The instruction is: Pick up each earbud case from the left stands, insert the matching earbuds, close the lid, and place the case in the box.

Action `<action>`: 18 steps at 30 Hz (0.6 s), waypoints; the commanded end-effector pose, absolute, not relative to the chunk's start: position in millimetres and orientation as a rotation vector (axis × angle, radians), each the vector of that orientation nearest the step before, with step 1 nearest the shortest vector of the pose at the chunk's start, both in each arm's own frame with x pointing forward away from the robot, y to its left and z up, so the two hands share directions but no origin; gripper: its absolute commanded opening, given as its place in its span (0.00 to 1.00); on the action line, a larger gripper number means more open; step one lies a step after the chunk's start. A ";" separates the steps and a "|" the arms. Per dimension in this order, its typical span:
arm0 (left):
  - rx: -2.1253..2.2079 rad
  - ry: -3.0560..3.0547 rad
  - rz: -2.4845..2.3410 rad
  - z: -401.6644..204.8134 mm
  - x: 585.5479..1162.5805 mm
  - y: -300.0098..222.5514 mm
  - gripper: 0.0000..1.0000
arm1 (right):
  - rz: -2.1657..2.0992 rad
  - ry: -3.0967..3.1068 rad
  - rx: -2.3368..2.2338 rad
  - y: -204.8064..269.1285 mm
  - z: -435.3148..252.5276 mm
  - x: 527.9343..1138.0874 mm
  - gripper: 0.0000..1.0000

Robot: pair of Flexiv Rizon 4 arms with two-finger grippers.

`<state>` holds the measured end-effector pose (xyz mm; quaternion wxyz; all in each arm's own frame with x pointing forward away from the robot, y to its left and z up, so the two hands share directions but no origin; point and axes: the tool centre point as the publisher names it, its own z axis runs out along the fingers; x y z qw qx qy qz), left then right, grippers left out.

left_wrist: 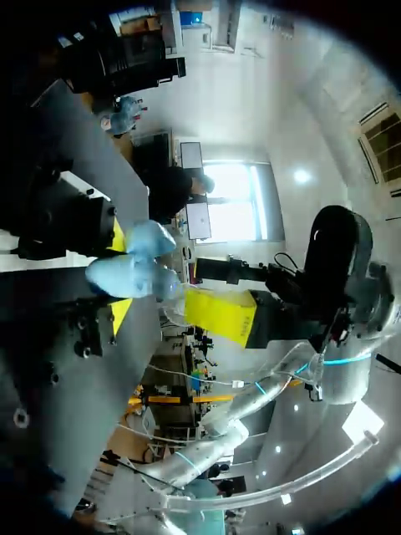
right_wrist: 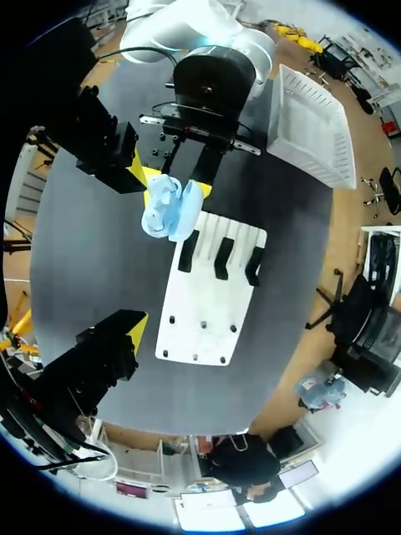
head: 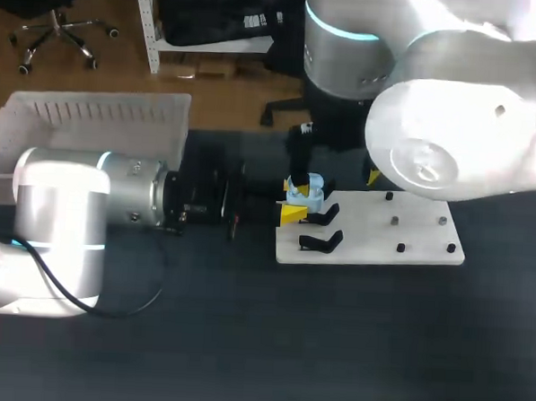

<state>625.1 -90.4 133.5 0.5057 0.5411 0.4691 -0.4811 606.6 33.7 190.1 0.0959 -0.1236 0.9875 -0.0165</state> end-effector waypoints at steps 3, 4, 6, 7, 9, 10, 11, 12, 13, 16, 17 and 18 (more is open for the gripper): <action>1.300 1.129 -1.154 132.6 623.6 -90.8 0.00 | -0.042 2.932 -0.355 30.0 184.4 609.0 0.93; 1.300 1.129 -1.154 132.6 623.6 -90.8 0.00 | -0.040 2.933 -0.355 30.1 184.1 609.2 0.92; 1.300 1.129 -1.154 132.6 623.6 -90.8 0.00 | -0.039 2.935 -0.357 31.2 183.1 610.2 0.92; 1.300 1.129 -1.154 132.6 623.6 -90.8 0.00 | -0.038 2.936 -0.359 31.9 182.9 610.5 0.92; 1.300 1.129 -1.154 132.6 623.6 -90.8 0.00 | -0.034 2.936 -0.365 33.7 182.7 611.2 0.92; 1.300 1.129 -1.154 132.6 623.6 -90.8 0.00 | -0.032 2.936 -0.370 35.0 182.6 611.6 0.91; 1.300 1.129 -1.154 132.6 623.6 -90.8 0.00 | -0.033 2.936 -0.374 36.0 182.4 611.9 0.91; 1.300 1.129 -1.154 132.6 623.6 -90.8 0.00 | -0.032 2.936 -0.378 36.9 182.1 612.2 0.91; 1.300 1.129 -1.154 132.6 623.6 -90.8 0.00 | -0.031 2.936 -0.381 38.0 181.7 612.7 0.92; 1.300 1.129 -1.154 132.6 623.6 -90.8 0.00 | -0.031 2.936 -0.385 39.0 181.8 613.7 0.92; 1.300 1.129 -1.154 132.6 623.6 -90.8 0.00 | -0.033 2.933 -0.386 38.9 182.5 614.1 0.92; 1.300 1.129 -1.154 132.6 623.6 -90.8 0.00 | -0.037 2.927 -0.379 37.8 184.6 614.7 0.92</action>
